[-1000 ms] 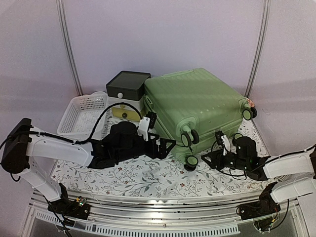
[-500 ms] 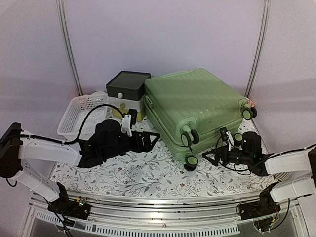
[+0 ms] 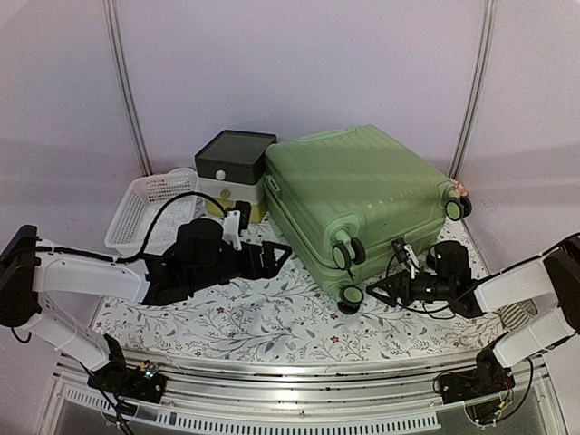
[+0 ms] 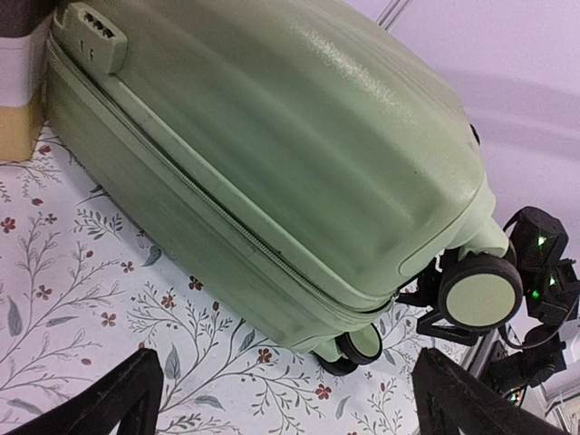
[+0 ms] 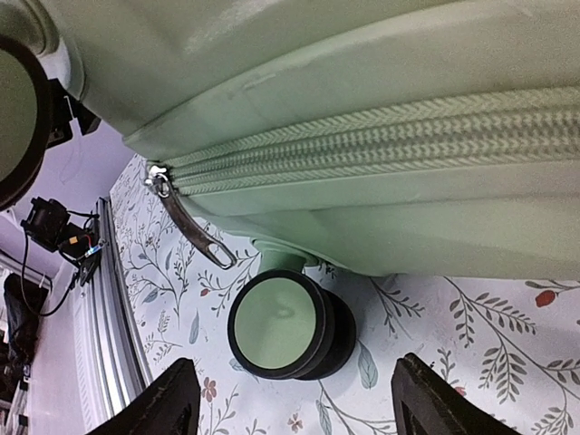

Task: Open, take out, and arrange the luggage
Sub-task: Pick up the zipper from the luggage.

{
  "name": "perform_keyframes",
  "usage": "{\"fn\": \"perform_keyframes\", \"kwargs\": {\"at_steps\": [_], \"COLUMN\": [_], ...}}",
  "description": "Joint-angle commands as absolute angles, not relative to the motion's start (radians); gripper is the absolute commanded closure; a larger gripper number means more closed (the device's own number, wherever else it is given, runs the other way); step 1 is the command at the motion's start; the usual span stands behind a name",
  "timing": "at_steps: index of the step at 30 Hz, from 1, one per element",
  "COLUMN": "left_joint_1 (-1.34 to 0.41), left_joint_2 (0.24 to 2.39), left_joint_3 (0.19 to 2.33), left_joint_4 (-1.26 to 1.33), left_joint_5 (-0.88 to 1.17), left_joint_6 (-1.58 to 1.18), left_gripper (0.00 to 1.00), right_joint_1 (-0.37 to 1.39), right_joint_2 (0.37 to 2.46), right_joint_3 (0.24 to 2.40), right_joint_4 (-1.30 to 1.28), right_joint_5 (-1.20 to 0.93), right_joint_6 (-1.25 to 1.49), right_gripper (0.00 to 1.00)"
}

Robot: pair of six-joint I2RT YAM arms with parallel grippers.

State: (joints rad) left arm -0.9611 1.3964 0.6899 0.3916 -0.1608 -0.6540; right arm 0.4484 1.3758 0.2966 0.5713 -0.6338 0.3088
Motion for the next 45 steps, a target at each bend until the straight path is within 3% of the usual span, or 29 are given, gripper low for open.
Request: {"fn": "perform_keyframes", "kwargs": {"at_steps": [1, 13, 29, 33, 45], "left_joint_1": [-0.974, -1.005, -1.006, -1.007, -1.012], "left_joint_2": [1.422, 1.44, 1.437, 1.428, 1.398], "left_joint_3": [0.741, 0.745, 0.779, 0.793, 0.734], "left_joint_4": [0.368, 0.454, 0.414, 0.389, 0.403], "left_joint_5": [-0.155, -0.098, -0.11, -0.125, -0.142], "left_joint_6": [-0.653, -0.596, -0.559, -0.54, -0.561], "left_gripper": [0.02, 0.02, 0.02, 0.02, 0.02], "right_joint_1": [0.445, 0.525, 0.571, 0.577, 0.576], "right_joint_2": [1.419, 1.519, 1.723, 1.736, 1.739], "right_joint_3": [0.316, 0.285, 0.377, 0.381, 0.388], "right_joint_4": [0.672, 1.016, 1.159, 1.201, 1.201], "right_joint_5": [-0.683, -0.626, -0.676, -0.684, -0.689], "right_joint_6": [0.297, 0.346, 0.426, 0.447, 0.461], "right_gripper": [0.3, 0.4, 0.47, 0.52, 0.82]}}
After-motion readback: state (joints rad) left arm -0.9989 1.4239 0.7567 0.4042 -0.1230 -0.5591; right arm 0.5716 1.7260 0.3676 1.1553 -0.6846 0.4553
